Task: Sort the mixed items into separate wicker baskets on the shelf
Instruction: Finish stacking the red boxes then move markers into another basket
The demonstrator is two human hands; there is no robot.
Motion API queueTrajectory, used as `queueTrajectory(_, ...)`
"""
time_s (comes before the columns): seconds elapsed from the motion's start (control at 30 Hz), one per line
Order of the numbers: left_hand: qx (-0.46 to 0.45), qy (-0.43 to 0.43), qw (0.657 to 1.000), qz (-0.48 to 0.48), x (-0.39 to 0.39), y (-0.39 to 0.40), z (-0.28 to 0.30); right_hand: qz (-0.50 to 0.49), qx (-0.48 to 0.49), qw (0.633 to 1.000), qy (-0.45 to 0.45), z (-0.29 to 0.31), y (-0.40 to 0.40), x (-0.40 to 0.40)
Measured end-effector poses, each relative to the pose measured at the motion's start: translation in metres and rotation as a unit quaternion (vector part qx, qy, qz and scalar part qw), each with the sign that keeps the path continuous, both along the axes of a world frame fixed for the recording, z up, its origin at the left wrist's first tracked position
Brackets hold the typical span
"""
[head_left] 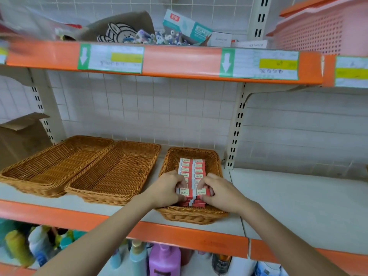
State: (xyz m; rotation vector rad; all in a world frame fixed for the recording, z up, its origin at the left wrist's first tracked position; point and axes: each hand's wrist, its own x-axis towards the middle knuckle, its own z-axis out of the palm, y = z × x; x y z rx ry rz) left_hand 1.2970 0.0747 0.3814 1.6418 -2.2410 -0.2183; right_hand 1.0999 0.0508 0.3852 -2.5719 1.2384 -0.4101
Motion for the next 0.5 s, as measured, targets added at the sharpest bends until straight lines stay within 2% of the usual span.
queueTrajectory(0.2, 0.0, 0.016, 1.0, 0.013, 0.0012, 0.0003, -0.0042, 0.003, 0.006, 0.999, 0.037, -0.0013, -0.001, 0.0055)
queueTrajectory(0.5, -0.034, 0.026, 0.999, -0.016, -0.0005, 0.0032, -0.003, -0.011, 0.026, 1.0, -0.01, -0.0066, 0.0002, 0.0051)
